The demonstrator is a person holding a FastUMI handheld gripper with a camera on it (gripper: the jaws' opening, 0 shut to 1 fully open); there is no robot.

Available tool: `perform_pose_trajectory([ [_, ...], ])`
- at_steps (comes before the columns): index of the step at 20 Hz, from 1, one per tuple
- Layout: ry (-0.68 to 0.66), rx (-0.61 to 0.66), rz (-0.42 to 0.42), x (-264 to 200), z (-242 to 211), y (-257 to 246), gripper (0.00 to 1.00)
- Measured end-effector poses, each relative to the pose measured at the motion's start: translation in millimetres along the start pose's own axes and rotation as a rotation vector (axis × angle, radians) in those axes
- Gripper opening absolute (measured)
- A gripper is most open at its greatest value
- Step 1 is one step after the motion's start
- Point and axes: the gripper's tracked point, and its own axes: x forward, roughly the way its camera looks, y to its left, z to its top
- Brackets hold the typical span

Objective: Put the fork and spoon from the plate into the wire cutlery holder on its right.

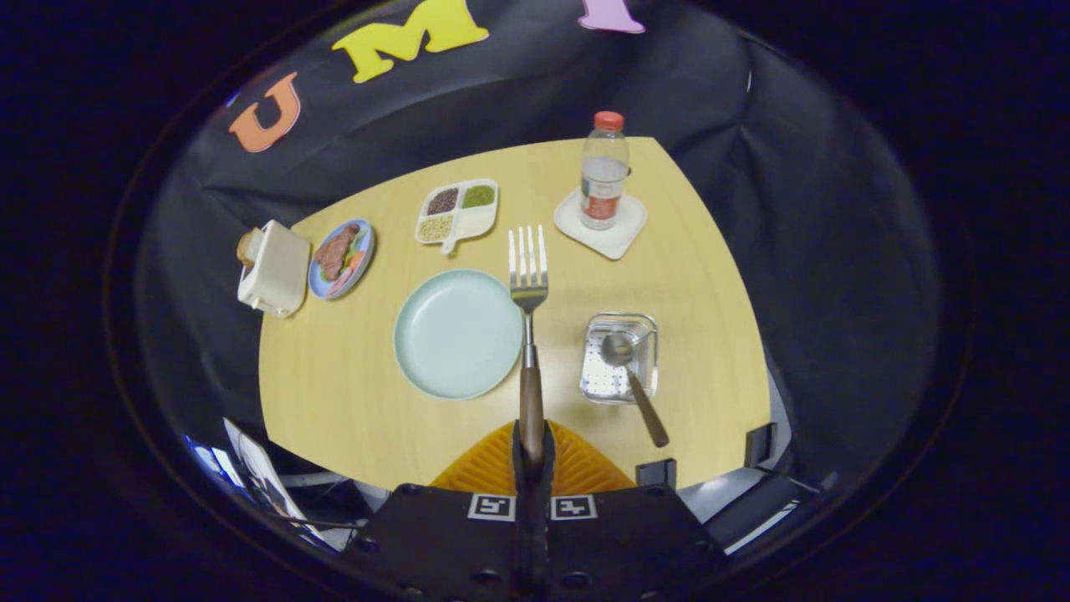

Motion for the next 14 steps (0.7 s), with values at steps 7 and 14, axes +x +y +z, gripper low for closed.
perform_pose_trajectory([
  [7,0.077,0.063,-0.009,2.4,-15.7,-34.4,0.01],
  [14,0.153,0.074,-0.011,15.1,-31.2,-41.0,0.01],
])
